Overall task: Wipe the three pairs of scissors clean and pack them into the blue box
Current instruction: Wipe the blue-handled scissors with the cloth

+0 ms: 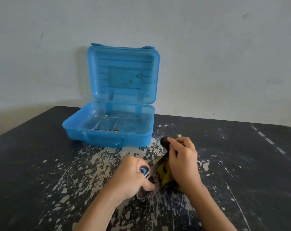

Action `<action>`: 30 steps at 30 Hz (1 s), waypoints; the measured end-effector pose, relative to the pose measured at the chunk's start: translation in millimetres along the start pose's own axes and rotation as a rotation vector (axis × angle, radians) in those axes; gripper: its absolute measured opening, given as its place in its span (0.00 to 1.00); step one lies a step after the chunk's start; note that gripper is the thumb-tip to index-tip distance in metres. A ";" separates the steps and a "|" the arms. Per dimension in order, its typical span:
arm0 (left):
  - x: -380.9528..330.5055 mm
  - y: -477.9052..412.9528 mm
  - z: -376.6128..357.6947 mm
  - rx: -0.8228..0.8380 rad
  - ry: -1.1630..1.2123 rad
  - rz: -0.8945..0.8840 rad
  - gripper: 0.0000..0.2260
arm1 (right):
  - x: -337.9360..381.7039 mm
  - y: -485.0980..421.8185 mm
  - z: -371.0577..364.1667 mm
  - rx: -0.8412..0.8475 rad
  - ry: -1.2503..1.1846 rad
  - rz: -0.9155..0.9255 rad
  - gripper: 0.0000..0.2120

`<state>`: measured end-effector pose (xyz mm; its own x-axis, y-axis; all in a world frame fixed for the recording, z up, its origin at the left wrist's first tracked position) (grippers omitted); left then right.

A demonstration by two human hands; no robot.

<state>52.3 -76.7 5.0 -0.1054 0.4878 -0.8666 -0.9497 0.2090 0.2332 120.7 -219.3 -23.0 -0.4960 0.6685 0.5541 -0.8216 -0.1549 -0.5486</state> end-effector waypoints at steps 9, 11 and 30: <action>-2.3 -2.8 4.0 -0.129 -0.234 0.015 0.08 | 36.3 28.6 -2.0 0.327 0.144 0.328 0.17; -3.5 -1.1 3.7 -0.148 -0.266 0.019 0.09 | 29.1 25.9 -4.3 0.324 0.232 0.345 0.20; -9.3 8.5 12.1 0.108 0.657 -0.038 0.13 | 20.0 21.0 -6.6 0.132 0.188 0.410 0.17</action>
<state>48.7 -69.1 20.4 -0.2625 -0.1324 -0.9558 -0.9250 0.3166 0.2101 95.4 -204.4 -27.5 -0.7377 0.6511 0.1785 -0.6031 -0.5166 -0.6078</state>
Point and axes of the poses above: each hand's wrist, its own y-axis away from the middle knuckle, its own z-axis out of the back of the hand, x = y × z, the point moved 1 cm from there along -y, towards the middle knuckle, and after that the axes turned 14 degrees about x, right-handed, at the moved point
